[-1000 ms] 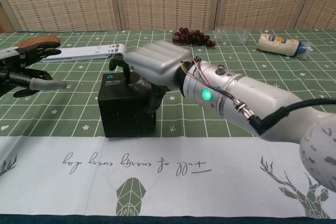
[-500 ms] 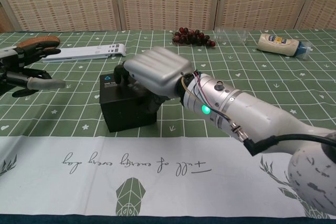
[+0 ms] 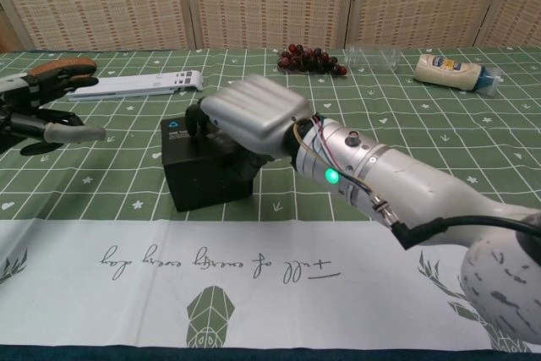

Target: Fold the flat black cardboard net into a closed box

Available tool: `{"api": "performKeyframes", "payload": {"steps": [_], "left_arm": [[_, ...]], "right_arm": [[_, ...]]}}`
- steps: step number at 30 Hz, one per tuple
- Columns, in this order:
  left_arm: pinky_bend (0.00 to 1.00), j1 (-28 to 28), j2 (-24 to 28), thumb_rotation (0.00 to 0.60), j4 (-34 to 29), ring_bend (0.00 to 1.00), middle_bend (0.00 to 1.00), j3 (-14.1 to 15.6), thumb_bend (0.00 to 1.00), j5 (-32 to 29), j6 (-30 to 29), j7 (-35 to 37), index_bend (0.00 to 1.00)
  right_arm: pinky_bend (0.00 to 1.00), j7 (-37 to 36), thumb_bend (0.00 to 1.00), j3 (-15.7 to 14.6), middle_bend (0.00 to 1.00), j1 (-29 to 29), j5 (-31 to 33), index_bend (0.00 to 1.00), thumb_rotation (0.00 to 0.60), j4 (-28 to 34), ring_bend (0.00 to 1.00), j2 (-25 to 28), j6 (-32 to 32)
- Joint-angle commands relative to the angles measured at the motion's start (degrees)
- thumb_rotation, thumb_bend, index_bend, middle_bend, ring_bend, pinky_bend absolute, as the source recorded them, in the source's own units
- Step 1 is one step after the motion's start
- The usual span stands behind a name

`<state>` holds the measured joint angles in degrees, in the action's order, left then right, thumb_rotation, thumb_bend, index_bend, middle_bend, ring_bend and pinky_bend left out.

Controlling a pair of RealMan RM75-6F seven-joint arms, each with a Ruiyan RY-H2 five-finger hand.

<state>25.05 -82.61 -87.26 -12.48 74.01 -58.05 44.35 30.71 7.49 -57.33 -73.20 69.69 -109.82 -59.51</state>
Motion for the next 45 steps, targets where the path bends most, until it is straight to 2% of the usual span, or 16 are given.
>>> {"api": "performKeyframes", "payload": {"steps": [1,6,10,12,14,16,20,25,29,35,38,45], "left_arm": [[0.93,0.0,0.0,0.6,0.0,0.58,0.0,-0.1,0.14,-0.1,-0.1,0.2,0.0],[0.93,0.0,0.3,0.6,0.0,0.58,0.0,-0.1,0.14,0.1,-0.2,0.3,0.0],[0.93,-0.1,0.7,0.6,-0.4,0.58,0.0,-0.1,0.14,0.5,-0.7,0.2,0.0],[0.93,-0.2,1.0,0.6,-0.6,0.57,0.0,-0.1,0.14,1.0,-1.4,-0.4,0.0],[0.92,-0.3,1.5,0.6,-0.7,0.54,0.0,-0.1,0.14,1.6,-2.2,-1.3,0.0],[0.9,-0.4,2.0,0.6,-0.6,0.52,0.0,0.1,0.15,2.0,-2.8,-2.5,0.0],[0.84,-0.3,3.6,0.6,0.6,0.46,0.01,0.7,0.14,2.6,-3.7,-8.6,0.0],[0.81,-1.1,4.9,0.6,1.0,0.36,0.06,0.9,0.15,2.3,-8.1,-21.0,0.05],[0.65,-2.2,7.1,0.6,-0.6,0.3,0.1,1.2,0.15,1.3,-10.7,-30.0,0.07],[0.57,-4.7,9.0,0.6,-2.3,0.27,0.11,2.2,0.15,0.2,-16.1,-43.2,0.09],[0.54,-6.6,10.4,0.6,-4.9,0.27,0.11,3.4,0.14,-0.6,-18.5,-48.9,0.1],[0.52,-11.1,12.1,0.6,-11.9,0.26,0.11,5.9,0.15,-0.3,-25.1,-57.1,0.11]], "right_arm": [[1.0,0.2,0.54,0.3,0.38,0.1,-0.4,0.28,0.6,-0.4,0.74,-0.1,0.4],[1.0,0.3,0.55,0.8,0.39,0.6,-1.1,0.28,0.6,-0.1,0.74,0.0,0.5],[1.0,1.1,0.54,1.5,0.36,2.1,-0.6,0.28,0.6,2.4,0.74,1.7,-0.7],[1.0,2.1,0.52,1.8,0.32,3.5,0.6,0.21,0.6,5.6,0.71,3.7,-1.3],[1.0,2.9,0.49,1.8,0.28,5.2,1.5,0.13,0.6,9.4,0.65,6.3,-2.5],[0.99,3.1,0.47,1.7,0.26,6.8,2.0,0.1,0.6,12.9,0.58,8.9,-3.7],[0.85,2.4,0.47,1.1,0.24,10.7,3.2,0.09,0.6,20.8,0.49,15.6,-6.1],[0.8,0.1,0.47,-0.8,0.24,15.6,2.3,0.09,0.6,27.7,0.46,24.6,-9.3],[0.76,-3.6,0.47,-2.9,0.24,19.6,1.3,0.09,0.6,30.7,0.45,30.8,-11.2],[0.64,-11.0,0.47,-5.8,0.26,25.6,-1.6,0.1,0.6,31.5,0.41,39.1,-14.6],[0.58,-16.5,0.47,-8.1,0.27,28.8,-4.7,0.11,0.6,31.0,0.4,42.6,-16.0],[0.54,-23.9,0.47,-11.4,0.28,36.2,-10.3,0.13,0.6,27.6,0.38,45.4,-22.7]]}}
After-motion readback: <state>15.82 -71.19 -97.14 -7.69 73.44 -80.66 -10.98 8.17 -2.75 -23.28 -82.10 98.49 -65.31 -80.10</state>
